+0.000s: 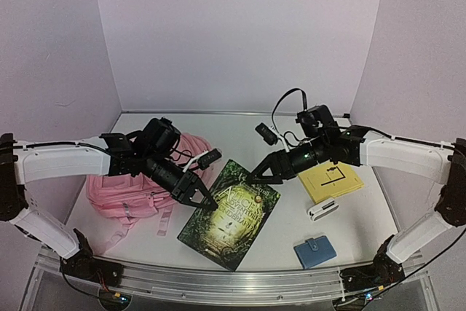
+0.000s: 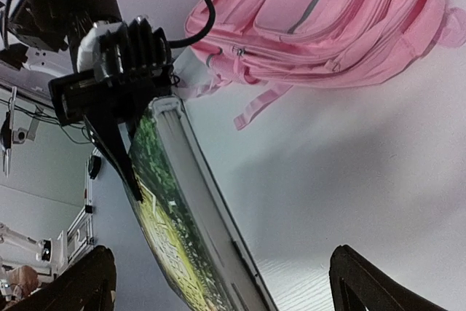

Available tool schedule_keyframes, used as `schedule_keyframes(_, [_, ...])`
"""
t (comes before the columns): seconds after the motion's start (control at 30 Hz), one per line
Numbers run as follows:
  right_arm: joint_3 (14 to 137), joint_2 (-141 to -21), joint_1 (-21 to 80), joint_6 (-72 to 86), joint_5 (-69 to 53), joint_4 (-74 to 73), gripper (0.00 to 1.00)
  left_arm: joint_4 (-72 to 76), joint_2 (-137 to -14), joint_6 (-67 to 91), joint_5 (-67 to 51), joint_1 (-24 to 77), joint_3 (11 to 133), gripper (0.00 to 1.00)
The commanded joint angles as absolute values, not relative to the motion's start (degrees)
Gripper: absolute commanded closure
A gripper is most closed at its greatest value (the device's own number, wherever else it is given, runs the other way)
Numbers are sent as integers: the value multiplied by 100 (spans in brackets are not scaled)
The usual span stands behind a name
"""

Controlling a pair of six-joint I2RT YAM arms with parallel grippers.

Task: Pack the student bag
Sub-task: Pick up the book from the center of the board.

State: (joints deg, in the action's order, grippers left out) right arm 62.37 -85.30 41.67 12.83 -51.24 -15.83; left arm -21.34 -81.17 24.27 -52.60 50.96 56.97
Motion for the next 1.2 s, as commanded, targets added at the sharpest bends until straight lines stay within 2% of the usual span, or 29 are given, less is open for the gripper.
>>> schedule_keyframes(0.0, [6475,-8740,4215,882,-5969,-1783,9,-2091,-8189,2185,-6044,5134,6259,100])
schedule_keyframes(0.2, [6598,-8954,4243,740,-6810,-1771,50,-2523,-8459,1864,-6151,5136,6546,100])
schedule_keyframes(0.27, [6616,-8979,4252,710,-6976,-1762,68,-2465,-8452,1837,-6024,5133,6586,99])
schedule_keyframes(0.3, [6625,-8971,4254,708,-6957,-1748,80,-2414,-8431,1830,-5925,5133,6609,97])
schedule_keyframes(0.37, [6687,-8903,4256,806,-6444,-1708,98,-2362,-8361,1828,-5491,5115,6639,83])
schedule_keyframes(0.47, [6776,-8742,4199,1367,-4673,-1586,100,-2271,-8219,1887,-4598,5023,6636,59])
schedule_keyframes(0.57, [6653,-8555,3838,1935,-3856,-1306,100,-2302,-8052,2028,-3470,4774,6611,36])
schedule_keyframes(0.67, [6500,-8262,3518,2460,-2990,-1106,100,-2470,-7940,2276,-2204,4431,6625,21])
schedule_keyframes(0.87, [6280,-7714,3271,3033,-936,-1099,100,-3136,-8476,2568,310,4209,7121,10])
schedule_keyframes(0.93, [6233,-7599,3269,3138,-540,-1106,100,-3467,-8908,2575,713,4210,7484,9])
schedule_keyframes(1.17, [6021,-7386,3272,3274,-242,-1096,100,-4726,-10616,2560,2075,4416,8836,6])
